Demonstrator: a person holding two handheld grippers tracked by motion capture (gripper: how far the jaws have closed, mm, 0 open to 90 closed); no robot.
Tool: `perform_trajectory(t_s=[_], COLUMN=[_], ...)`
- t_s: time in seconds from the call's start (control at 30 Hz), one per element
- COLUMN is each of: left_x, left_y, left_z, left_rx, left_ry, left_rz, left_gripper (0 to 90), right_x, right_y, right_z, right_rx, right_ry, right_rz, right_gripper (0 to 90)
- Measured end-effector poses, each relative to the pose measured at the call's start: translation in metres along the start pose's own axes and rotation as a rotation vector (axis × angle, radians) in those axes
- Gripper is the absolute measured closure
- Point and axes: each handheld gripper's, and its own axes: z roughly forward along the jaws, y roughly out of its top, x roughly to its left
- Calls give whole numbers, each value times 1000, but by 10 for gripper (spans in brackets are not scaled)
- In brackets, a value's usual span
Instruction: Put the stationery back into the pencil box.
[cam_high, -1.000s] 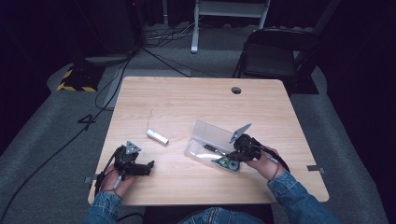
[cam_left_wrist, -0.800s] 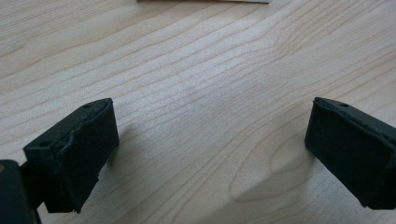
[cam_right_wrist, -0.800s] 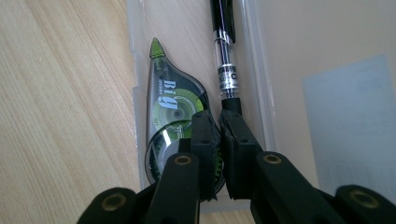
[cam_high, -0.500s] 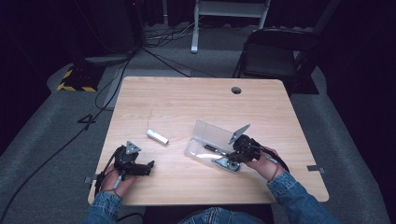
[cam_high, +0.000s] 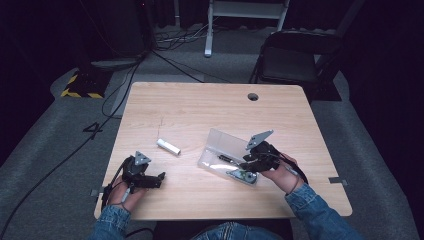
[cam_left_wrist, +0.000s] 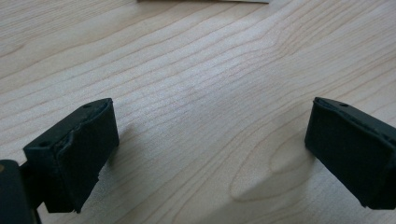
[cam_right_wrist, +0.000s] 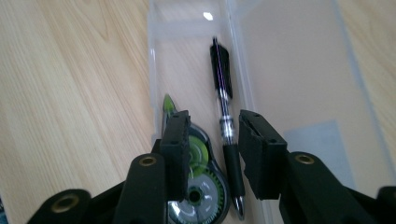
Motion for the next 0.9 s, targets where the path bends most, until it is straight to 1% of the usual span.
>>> perform_trajectory(t_s=[0.1, 0.2, 0.33, 0.4, 0.53, 0.7, 0.9], left_x=[0, 0, 0, 0, 0, 0, 0], left_y=[0, 0, 0, 0, 0, 0, 0], left_z=[0, 0, 0, 0, 0, 0, 0], left_rx=[-1, -2, -2, -1, -1, -1, -1], left_ry=[0, 0, 0, 0, 0, 0, -1], left_rz=[-3, -2, -3, -3, -3, -3, -1], left_gripper=[31, 31, 30, 30, 31, 30, 30], right_x=[2, 5, 9, 12, 15, 17, 19], right_y=[7, 14, 25, 34, 48, 63, 82], right_z=[-5, -8, -8, -6, -1, 9, 23], right_rx=[-47, -72, -94, -100, -118, -140, -145], right_ry=[-7, -2, 10, 17, 33, 57, 60], right_rz=[0, -6, -22, -34, -43, -32, -34], right_gripper=[618, 600, 596, 596, 596, 596, 585])
